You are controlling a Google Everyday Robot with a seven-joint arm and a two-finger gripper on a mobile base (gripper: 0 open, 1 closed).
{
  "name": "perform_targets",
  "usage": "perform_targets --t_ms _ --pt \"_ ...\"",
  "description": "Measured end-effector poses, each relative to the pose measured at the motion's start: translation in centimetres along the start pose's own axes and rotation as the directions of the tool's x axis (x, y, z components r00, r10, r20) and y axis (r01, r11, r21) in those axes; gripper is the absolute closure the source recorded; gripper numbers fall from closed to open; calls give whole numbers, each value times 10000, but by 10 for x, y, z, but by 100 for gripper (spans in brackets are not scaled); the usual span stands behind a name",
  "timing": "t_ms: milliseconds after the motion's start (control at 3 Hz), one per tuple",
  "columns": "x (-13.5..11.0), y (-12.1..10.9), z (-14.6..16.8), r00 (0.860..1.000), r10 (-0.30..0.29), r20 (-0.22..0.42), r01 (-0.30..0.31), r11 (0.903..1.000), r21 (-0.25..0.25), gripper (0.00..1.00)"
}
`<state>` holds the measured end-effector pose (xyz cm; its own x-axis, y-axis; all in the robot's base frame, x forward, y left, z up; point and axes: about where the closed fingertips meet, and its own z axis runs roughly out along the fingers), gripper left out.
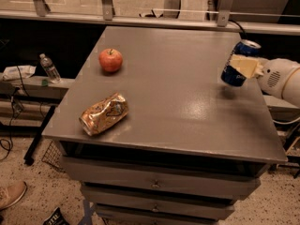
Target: Place pepsi can upright
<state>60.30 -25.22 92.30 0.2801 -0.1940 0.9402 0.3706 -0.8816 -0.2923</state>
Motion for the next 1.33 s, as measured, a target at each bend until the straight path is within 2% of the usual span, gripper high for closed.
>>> perform_targets --t_ms 333,667,1000,1333 --pt "-14 -15 9 9704 -2411 -105 2413 9692 498 100" --pt "-14 -16 10 9623 -2718 -101 2719 9610 503 100" --pt "-14 -16 10 9621 -2724 -101 2725 9608 504 100" --pt "-20 -17 11 9431 -3324 -59 3323 9421 444 100"
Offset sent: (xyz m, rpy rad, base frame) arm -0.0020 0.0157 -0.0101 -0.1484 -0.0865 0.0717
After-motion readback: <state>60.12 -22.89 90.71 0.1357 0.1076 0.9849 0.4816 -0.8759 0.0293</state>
